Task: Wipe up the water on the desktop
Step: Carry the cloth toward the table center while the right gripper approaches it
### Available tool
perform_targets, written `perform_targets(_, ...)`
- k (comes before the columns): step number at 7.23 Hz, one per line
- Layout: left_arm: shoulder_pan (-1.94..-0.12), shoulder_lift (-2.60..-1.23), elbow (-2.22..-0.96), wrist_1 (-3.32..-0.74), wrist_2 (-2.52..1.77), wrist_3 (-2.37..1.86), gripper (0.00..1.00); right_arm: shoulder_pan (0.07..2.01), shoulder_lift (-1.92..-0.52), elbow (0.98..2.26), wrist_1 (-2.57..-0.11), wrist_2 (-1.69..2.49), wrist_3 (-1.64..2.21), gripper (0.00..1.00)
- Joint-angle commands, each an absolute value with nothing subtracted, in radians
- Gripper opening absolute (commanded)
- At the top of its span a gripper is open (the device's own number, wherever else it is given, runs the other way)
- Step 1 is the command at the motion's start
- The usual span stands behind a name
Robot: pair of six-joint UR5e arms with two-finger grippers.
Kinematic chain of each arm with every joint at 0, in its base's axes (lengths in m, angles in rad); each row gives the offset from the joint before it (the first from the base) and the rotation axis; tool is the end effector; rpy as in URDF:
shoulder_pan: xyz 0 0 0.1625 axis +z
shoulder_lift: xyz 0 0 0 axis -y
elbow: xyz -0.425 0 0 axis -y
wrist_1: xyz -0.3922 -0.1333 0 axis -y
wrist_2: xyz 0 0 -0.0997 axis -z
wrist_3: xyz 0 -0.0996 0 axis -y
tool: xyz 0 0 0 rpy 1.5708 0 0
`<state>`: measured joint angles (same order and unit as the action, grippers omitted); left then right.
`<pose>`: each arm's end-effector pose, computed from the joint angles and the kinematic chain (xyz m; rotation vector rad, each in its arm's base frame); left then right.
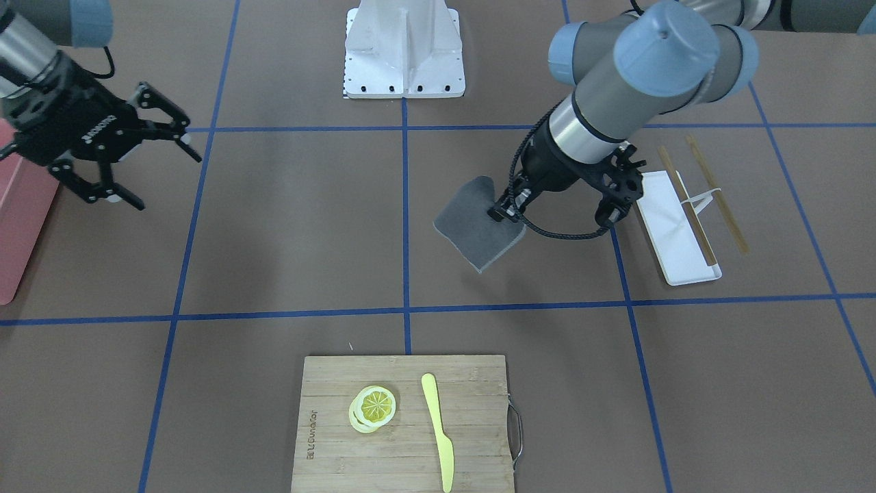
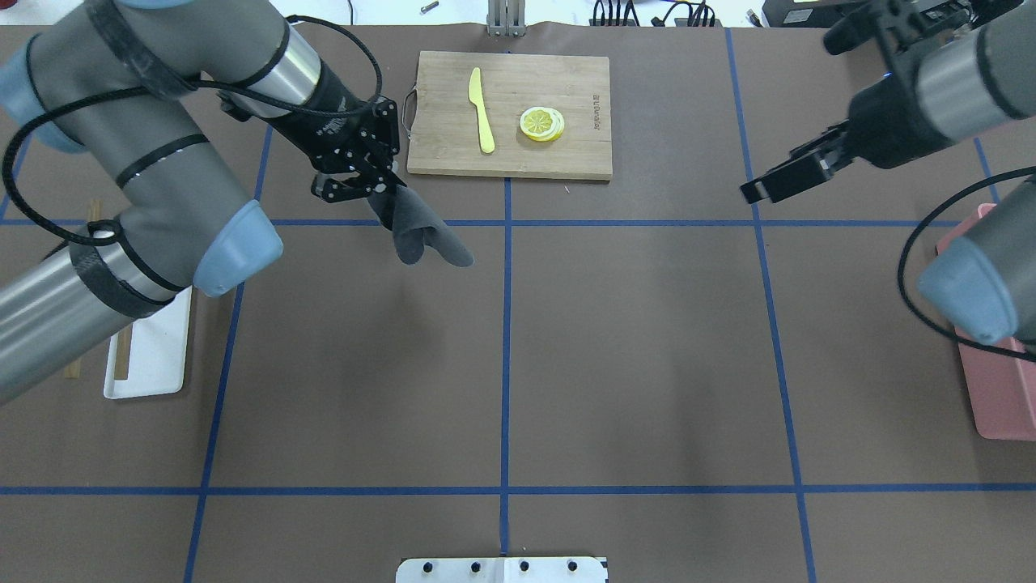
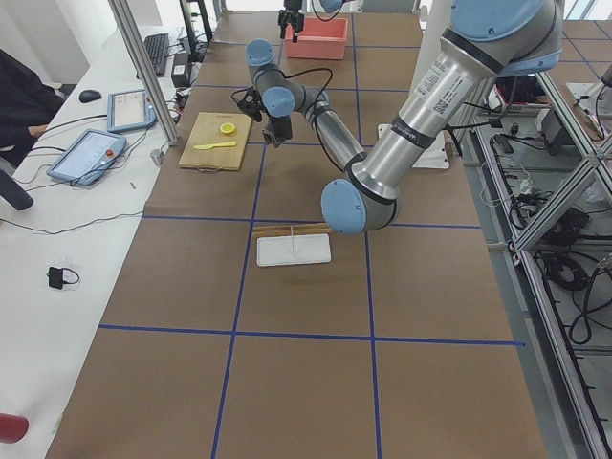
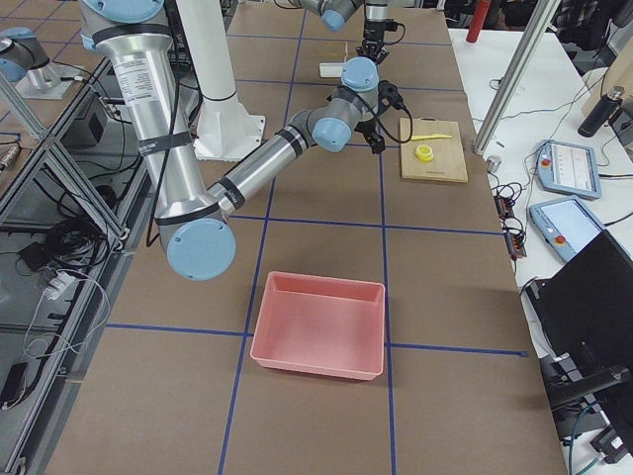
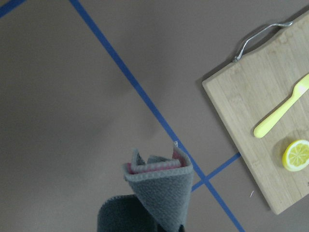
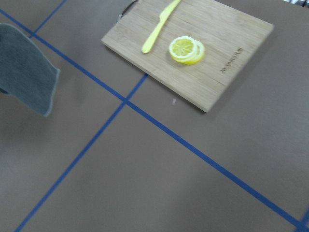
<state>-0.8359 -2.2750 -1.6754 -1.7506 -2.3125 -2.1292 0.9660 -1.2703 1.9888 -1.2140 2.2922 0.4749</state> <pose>0.3950 -0.5355 0.1598 -0.5591 1.0577 -0.8666 -0.2482 -0.4779 0.2581 0.5494 -1.0900 -0.5006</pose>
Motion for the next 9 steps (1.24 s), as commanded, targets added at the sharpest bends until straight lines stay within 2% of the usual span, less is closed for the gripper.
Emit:
perform_targets(1,-0.792,-2.357,-1.629,-1.752,-2.299,-2.236,0.0,0.775,-1.198,1.973,-1.111,2.171,0.526,1.0)
perform_targets(2,-0.784,-2.408,-1.579,-1.752,-2.299,-2.261,0.0,0.693,-1.192,1.974,-1.064,2.073,0.531,1.0)
perform_targets(4,-0.752,-2.437,-1.571,-1.753,-2.299,-2.316,0.0,0.595,-1.177,1.971,-1.057,1.968,0.528,1.0)
perform_targets(5,-0.74,-2.456,-1.572,-1.752,-2.299,-2.344,0.0,0.588,-1.17,1.971,-1.057,1.95,0.528,0.97)
perform_targets(9,-0.695,-2.471,-1.598,-1.752,-2.302,-2.416,0.0,0.588,-1.169,1.973,-1.055,1.947,0.529,0.97)
